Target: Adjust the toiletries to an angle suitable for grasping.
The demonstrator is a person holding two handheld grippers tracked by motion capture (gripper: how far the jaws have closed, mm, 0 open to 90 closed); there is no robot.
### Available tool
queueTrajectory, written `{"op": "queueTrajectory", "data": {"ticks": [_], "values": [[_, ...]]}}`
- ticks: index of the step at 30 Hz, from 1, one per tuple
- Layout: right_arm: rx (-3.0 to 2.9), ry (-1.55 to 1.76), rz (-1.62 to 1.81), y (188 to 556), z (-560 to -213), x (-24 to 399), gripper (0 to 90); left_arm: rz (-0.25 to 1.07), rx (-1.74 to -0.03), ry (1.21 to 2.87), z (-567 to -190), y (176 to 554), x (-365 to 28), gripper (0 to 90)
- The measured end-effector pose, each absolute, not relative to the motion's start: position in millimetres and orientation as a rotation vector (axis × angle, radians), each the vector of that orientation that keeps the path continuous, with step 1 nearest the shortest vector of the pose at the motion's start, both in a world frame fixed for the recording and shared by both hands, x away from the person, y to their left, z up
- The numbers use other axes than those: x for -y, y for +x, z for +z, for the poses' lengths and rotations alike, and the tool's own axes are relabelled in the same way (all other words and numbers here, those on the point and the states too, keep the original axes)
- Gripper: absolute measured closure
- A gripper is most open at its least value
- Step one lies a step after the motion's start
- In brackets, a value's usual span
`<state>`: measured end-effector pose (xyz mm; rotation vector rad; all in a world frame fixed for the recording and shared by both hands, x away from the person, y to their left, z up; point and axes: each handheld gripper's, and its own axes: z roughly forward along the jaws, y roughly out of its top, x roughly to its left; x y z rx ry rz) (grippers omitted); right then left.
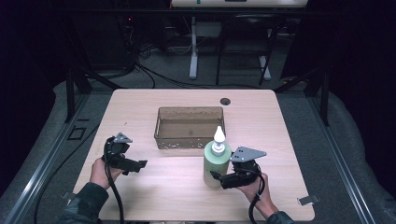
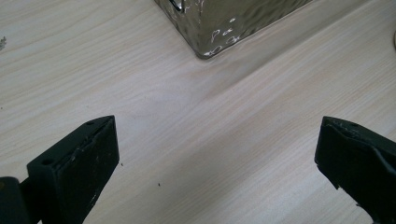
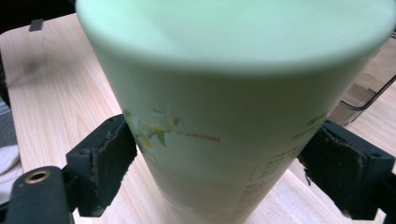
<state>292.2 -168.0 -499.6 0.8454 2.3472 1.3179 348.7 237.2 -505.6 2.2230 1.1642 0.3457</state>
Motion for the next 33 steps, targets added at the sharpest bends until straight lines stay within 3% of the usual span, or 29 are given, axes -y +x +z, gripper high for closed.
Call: {"op": "queueTrajectory", "data": {"ticks": [12,23,27,29,33], "values": [[-2.317,0.924,1.298,295,-499,147,12.3,0.346,-1.163,2.232,-506,348,-236,0.1],[-2.383,0.907,1.304,292,-498,161,18.9,0.348,-1.161,2.241,-506,348,-235,0.1],[-2.392,0.9,1.293,291,-499,162,24.7,0.347,-1.164,2.239,-506,349,-236,0.1],[-2.394,0.889,1.285,288,-499,162,36.3,0.347,-1.166,2.238,-506,349,-236,0.1],[-2.39,0.878,1.286,288,-500,158,39.1,0.347,-1.163,2.239,-506,349,-236,0.1]]}}
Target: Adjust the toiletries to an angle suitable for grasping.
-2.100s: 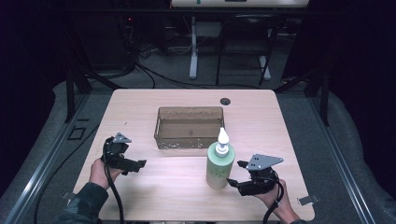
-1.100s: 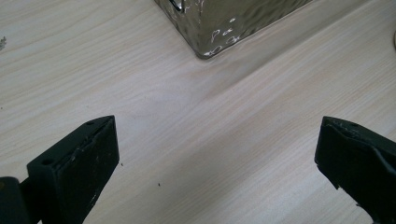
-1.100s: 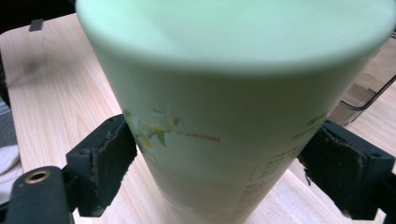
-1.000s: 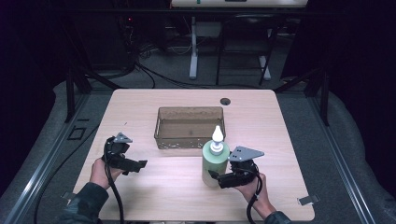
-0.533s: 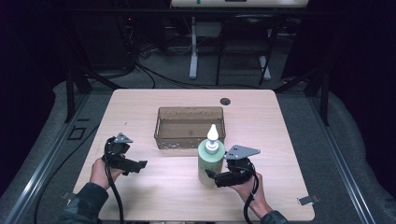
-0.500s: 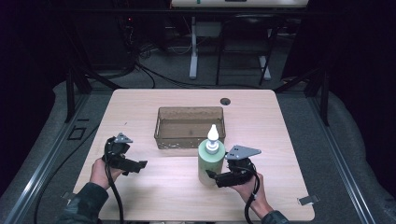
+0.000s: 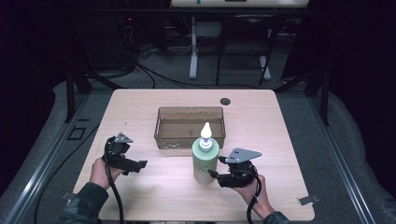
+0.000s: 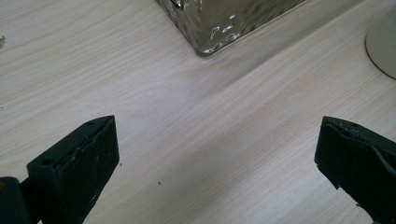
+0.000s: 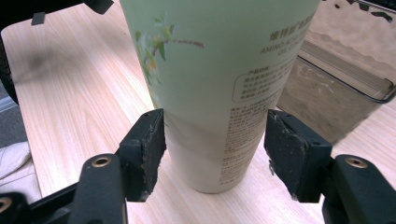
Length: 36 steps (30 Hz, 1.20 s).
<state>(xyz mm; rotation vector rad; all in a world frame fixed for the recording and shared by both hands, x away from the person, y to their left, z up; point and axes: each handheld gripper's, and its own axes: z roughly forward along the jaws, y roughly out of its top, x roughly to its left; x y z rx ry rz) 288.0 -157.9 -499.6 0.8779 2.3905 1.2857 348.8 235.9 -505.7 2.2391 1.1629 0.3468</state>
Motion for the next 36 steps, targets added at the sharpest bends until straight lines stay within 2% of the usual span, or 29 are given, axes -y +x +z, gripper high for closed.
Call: {"op": "queueTrajectory", "data": {"ticks": [11,25,36], "values": [[-2.413,0.826,1.289,285,-501,148,54.0,0.344,-1.165,2.237,-506,349,-236,0.1],[-2.452,0.77,1.307,280,-503,128,60.8,0.344,-1.154,2.237,-503,349,-234,0.1],[-2.472,0.737,1.305,287,-502,107,61.7,0.341,-1.147,2.243,-498,351,-231,0.2]]}}
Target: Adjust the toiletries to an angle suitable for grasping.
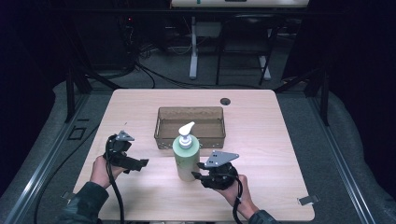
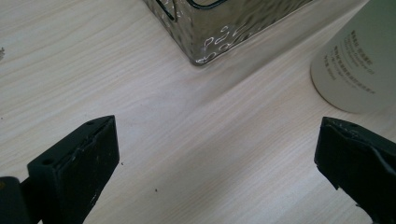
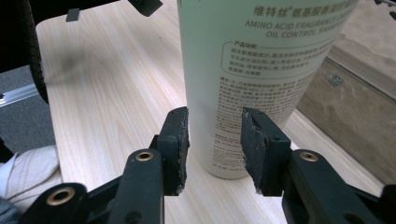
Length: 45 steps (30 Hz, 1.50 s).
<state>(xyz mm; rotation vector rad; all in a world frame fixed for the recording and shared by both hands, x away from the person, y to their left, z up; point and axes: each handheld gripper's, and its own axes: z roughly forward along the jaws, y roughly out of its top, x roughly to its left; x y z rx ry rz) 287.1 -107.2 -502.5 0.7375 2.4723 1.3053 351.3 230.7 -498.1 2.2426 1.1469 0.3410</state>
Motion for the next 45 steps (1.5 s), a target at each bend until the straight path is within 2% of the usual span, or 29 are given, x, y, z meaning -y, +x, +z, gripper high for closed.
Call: {"op": "queueTrajectory", "data": {"ticks": [12,17,21,24,25,26,29,34,35,39,42,45], "values": [[-2.479,0.741,1.309,304,-505,81,61.4,0.333,-1.141,2.248,-484,357,-227,0.2],[-2.486,0.737,1.292,304,-504,78,58.1,0.314,-1.133,2.259,-481,358,-226,0.2],[-2.486,0.779,1.291,301,-499,98,51.9,0.304,-1.099,2.262,-471,354,-223,0.2],[-2.504,0.838,1.227,298,-499,117,40.1,0.297,-1.078,2.267,-466,353,-220,0.2],[-2.504,0.838,1.227,298,-499,117,40.1,0.297,-1.078,2.267,-466,353,-220,0.2],[-2.504,0.896,1.19,297,-500,132,34.7,0.296,-1.067,2.272,-463,354,-216,0.2],[-2.487,0.973,1.129,293,-502,155,26.6,0.288,-1.059,2.282,-460,355,-212,0.2],[-2.453,1.061,1.036,292,-502,187,21.0,0.273,-1.042,2.287,-453,354,-206,0.1],[-2.436,1.091,0.982,290,-501,205,16.4,0.269,-1.041,2.286,-451,353,-205,0.1],[-2.4,1.186,0.92,290,-504,233,13.1,0.257,-1.03,2.279,-439,351,-206,0.1],[-2.391,1.244,0.846,295,-510,248,6.7,0.249,-1.021,2.277,-434,350,-205,0.1],[-2.381,1.284,0.8,299,-516,258,4.4,0.245,-1.003,2.295,-424,350,-201,0.1]]}}
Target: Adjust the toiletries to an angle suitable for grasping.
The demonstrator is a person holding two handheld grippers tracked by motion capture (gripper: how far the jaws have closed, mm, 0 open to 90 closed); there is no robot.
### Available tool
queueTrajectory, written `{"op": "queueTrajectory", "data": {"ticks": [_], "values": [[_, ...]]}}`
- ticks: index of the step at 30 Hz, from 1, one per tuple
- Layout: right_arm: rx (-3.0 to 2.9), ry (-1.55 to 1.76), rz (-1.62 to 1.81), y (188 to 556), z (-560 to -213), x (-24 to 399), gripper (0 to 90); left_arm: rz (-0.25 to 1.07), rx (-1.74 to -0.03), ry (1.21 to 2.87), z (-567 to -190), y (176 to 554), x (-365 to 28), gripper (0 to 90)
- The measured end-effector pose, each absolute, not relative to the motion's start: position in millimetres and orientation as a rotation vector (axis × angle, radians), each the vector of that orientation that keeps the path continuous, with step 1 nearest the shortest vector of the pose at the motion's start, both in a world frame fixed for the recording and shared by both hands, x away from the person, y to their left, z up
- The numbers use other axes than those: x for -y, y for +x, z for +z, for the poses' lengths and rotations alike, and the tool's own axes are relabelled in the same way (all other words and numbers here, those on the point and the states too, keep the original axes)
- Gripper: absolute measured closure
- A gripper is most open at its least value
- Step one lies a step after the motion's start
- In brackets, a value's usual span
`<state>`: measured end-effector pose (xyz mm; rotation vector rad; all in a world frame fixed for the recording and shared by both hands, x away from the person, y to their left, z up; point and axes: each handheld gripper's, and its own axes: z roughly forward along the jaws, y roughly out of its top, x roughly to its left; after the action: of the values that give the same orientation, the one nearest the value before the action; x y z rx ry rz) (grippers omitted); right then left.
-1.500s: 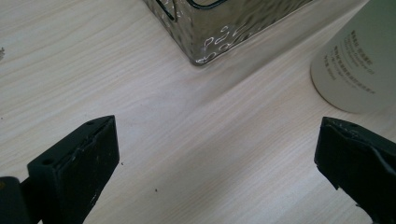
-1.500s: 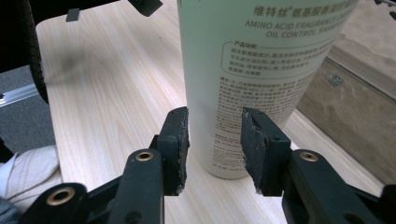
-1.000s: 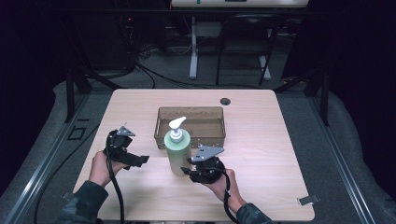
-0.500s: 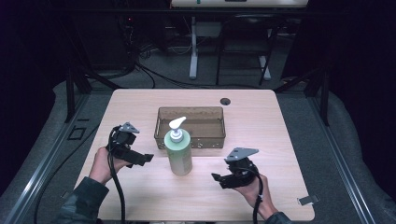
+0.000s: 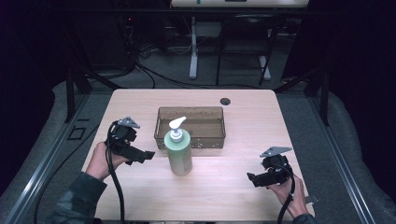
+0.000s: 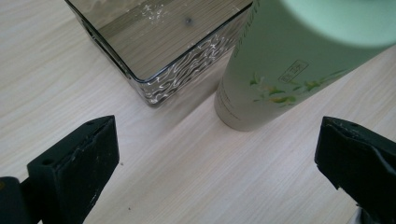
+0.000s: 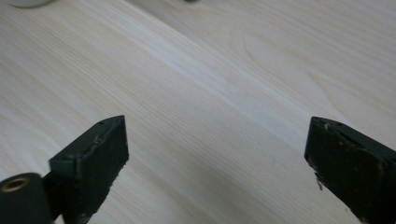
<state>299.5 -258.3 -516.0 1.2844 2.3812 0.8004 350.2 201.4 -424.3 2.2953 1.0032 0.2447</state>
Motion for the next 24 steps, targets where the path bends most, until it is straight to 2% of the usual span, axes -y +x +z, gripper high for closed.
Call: {"op": "queueTrajectory", "data": {"ticks": [8,24], "values": [[-2.369,1.351,0.702,305,-527,272,0.0,0.225,-0.968,2.307,-405,350,-191,0.1],[-2.326,1.448,0.68,309,-528,294,0.0,0.189,-0.906,2.327,-371,353,-173,0.2]]}}
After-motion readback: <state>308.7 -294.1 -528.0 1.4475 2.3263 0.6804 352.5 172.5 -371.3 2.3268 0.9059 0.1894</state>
